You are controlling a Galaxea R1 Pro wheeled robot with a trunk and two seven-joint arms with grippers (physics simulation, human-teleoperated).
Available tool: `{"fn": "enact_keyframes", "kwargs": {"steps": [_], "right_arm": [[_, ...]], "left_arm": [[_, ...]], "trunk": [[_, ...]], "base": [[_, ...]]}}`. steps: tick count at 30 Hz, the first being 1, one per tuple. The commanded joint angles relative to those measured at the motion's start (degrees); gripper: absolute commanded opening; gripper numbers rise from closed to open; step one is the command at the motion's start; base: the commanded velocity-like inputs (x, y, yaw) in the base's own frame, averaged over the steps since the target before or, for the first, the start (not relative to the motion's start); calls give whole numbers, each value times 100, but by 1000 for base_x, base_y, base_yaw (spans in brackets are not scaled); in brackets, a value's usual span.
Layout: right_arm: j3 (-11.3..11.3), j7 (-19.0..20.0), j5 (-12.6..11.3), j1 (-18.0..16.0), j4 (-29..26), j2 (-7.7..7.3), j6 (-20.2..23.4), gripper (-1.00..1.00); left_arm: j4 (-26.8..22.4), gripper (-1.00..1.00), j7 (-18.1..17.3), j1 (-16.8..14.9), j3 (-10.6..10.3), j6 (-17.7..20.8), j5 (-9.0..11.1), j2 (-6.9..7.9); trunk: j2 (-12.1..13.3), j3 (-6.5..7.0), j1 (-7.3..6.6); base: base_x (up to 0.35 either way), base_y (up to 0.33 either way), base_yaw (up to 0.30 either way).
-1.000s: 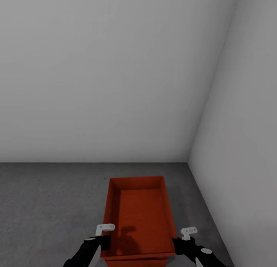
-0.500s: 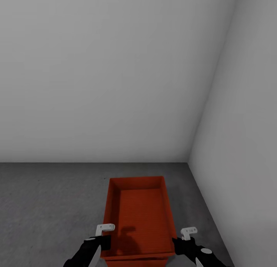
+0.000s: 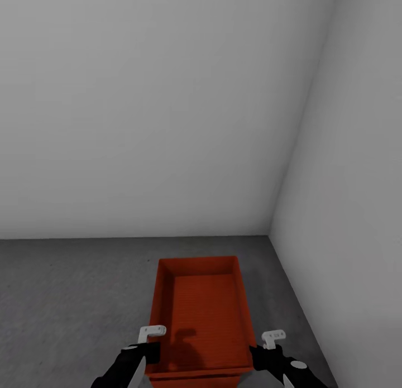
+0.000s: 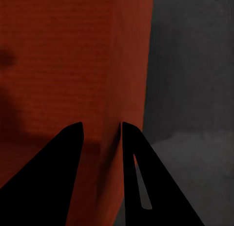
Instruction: Move the two storage containers from the living room to the garage. In the garage, place one container on the floor and stack the other container on top of it (either order is fine).
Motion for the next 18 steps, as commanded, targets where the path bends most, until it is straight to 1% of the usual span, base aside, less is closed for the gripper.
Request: {"fn": "enact_keyframes", "kwargs": {"steps": [1,6,18], "right_arm": [[84,153,-58,3,10,58,-7,-100],[84,153,-58,3,10,58,-7,-100],[84,153,-58,3,10,58,-7,-100]], "left_arm": [[-156,-100,15,-5,136,-148,28,-11],[-156,-100,15,-5,136,-148,28,-8],[-156,-100,16,-5,136,-148,28,-15]], "trunk": [[-3,-6,-1],[-3,-6,-1],[-3,-6,-1]], "base": [[0,118,-1],[0,118,0],[0,9,0]]}}
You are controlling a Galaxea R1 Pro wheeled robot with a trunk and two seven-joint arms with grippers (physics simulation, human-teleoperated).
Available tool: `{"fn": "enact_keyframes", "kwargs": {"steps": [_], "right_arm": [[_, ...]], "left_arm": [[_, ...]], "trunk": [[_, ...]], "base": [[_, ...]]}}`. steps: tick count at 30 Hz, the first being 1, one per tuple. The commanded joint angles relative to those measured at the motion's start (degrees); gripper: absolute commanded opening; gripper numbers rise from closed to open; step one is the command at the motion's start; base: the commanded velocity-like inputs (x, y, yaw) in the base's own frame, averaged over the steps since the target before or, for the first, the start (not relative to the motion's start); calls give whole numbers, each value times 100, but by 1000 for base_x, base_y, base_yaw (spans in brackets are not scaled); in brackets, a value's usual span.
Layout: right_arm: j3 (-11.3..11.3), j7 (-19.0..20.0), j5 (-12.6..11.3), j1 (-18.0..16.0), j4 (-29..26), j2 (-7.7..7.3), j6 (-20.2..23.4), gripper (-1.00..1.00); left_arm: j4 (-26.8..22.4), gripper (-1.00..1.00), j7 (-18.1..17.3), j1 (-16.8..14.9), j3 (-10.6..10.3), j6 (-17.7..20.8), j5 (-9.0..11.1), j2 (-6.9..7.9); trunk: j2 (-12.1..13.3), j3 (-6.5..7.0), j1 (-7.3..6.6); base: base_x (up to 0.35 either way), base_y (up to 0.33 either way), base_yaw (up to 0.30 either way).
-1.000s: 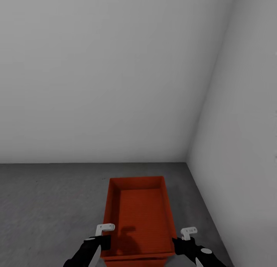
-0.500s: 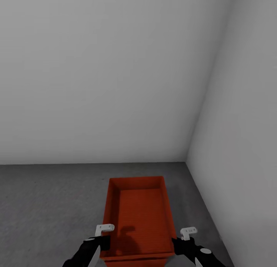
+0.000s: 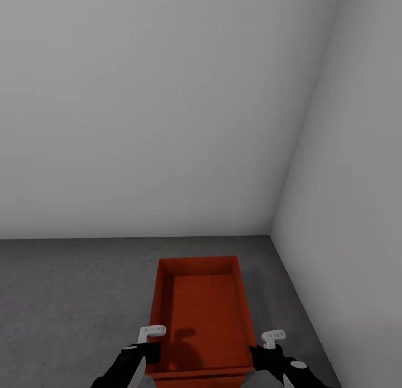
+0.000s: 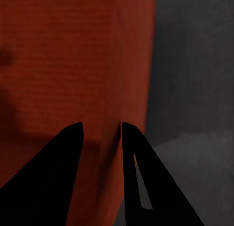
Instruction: Move the two storage containers from the living room to the garage. In the garage, place one container on the floor and stack the other container on top of it (either order is fine).
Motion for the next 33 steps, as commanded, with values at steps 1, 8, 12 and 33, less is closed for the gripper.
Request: {"fn": "enact_keyframes", "kwargs": {"steps": [1,8,12,33], "right_arm": [[85,152,-58,3,11,59,-7,-100],[85,152,-58,3,11,59,-7,-100],[85,152,-58,3,11,59,-7,-100],[85,149,-53,3,11,59,-7,-100]], "left_arm": [[-156,-100,15,-5,135,-148,30,-14],[-156,-100,15,-5,135,-148,30,-15],[-156,-100,15,-5,135,-148,30,-15],[-156,-100,15,-5,135,-148,30,-24]], "trunk": [[-3,-6,-1],[-83,-42,43],[-243,-113,131],[-323,-149,175]], "base": [[0,0,0],[0,0,0],[0,0,0],[0,0,0]]}}
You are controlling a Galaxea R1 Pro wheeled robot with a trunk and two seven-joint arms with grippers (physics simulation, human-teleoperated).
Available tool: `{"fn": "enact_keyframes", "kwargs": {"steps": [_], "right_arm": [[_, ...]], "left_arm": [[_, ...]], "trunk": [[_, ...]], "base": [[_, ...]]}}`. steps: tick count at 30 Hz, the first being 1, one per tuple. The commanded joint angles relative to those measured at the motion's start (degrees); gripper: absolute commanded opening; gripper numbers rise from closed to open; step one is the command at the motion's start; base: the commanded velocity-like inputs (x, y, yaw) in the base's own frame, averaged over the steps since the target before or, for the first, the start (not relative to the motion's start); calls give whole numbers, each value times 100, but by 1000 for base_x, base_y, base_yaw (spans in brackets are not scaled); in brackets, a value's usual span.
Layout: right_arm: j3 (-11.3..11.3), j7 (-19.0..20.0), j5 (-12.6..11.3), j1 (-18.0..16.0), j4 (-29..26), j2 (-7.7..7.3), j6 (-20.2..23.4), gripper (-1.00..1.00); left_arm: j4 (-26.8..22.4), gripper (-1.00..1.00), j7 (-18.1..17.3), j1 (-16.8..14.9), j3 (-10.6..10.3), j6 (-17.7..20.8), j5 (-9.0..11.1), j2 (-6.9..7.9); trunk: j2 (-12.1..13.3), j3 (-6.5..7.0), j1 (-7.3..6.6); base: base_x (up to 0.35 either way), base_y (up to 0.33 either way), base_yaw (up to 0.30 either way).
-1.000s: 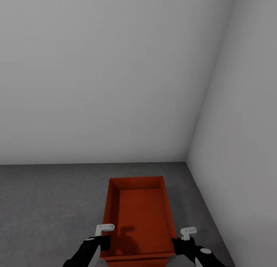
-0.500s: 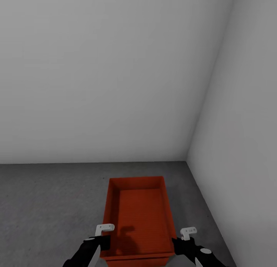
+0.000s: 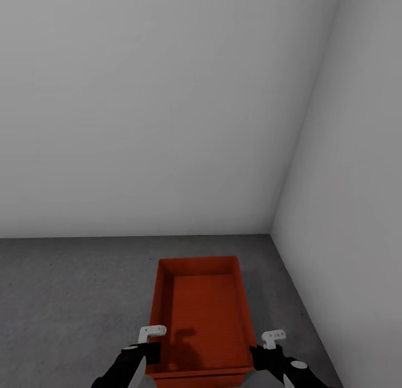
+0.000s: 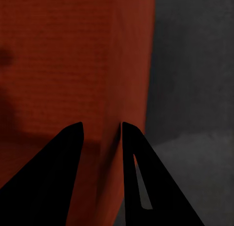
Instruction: Move the two storage containers from the living room to the garage. In the garage, place one container on the floor and stack the other container on top of it (either order is fine).
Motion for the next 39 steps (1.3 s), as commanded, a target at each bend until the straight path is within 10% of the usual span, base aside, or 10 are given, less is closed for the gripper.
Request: {"fn": "enact_keyframes", "kwargs": {"steps": [1,39], "right_arm": [[92,138,-57,4,13,66,-7,-100],[92,132,-56,4,11,66,-7,-100]], "left_arm": [[-152,-100,14,-5,127,-150,44,-14],[-152,-100,14,-5,127,-150,44,-14]], "trunk": [[-3,-6,-1],[-163,-77,87]], "base": [[0,0,0],[0,0,0]]}}
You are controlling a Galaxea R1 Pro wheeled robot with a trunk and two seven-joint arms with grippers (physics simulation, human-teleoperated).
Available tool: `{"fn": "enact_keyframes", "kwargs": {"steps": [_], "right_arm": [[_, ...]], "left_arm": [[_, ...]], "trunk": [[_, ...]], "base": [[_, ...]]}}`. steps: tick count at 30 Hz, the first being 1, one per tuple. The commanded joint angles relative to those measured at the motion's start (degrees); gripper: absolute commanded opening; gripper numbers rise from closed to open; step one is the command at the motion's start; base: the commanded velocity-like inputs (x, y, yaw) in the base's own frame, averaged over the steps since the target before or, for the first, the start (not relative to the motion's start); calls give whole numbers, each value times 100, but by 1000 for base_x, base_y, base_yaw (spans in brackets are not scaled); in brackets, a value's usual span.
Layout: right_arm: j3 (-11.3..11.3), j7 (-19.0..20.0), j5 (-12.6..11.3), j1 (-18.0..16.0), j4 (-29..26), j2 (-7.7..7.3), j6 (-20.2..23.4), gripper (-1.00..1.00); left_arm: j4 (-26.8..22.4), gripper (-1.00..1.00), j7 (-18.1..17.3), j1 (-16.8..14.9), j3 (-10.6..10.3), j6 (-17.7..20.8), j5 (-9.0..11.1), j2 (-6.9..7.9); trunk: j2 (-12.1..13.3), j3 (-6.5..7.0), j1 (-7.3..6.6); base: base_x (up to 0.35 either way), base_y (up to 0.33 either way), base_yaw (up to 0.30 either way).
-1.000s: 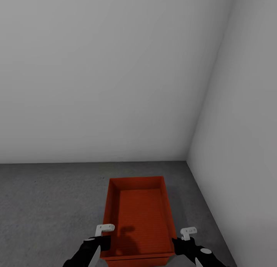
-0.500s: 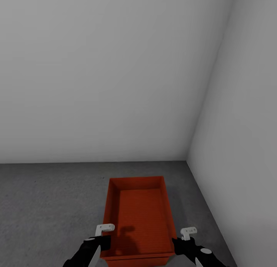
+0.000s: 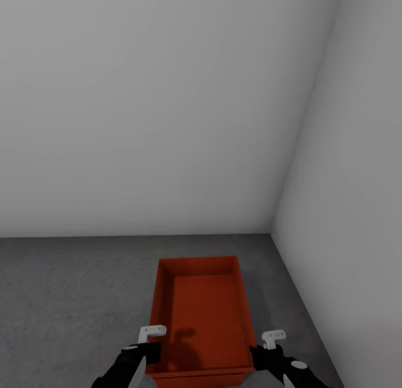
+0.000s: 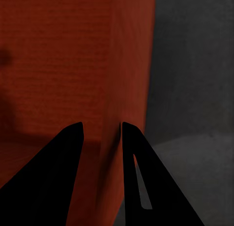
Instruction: Move the two storage containers from the living room to the garage. In the garage, place one container on the floor and stack the other container on top of it (either order is fine).
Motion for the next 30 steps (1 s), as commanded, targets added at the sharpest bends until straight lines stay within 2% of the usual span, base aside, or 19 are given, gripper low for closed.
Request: {"fn": "enact_keyframes", "kwargs": {"steps": [1,5,30], "right_arm": [[92,132,-57,4,12,66,-7,-100],[92,132,-58,4,12,66,-7,-100],[92,132,-54,4,12,66,-7,-100]], "left_arm": [[-150,-100,14,-5,126,-151,45,-14],[-150,-100,15,-5,126,-151,45,-14],[-150,-100,15,-5,126,-151,44,-14]], "trunk": [[-3,-6,-1],[-123,-59,65],[-123,-59,65]], "base": [[0,0,0],[0,0,0],[0,0,0]]}}
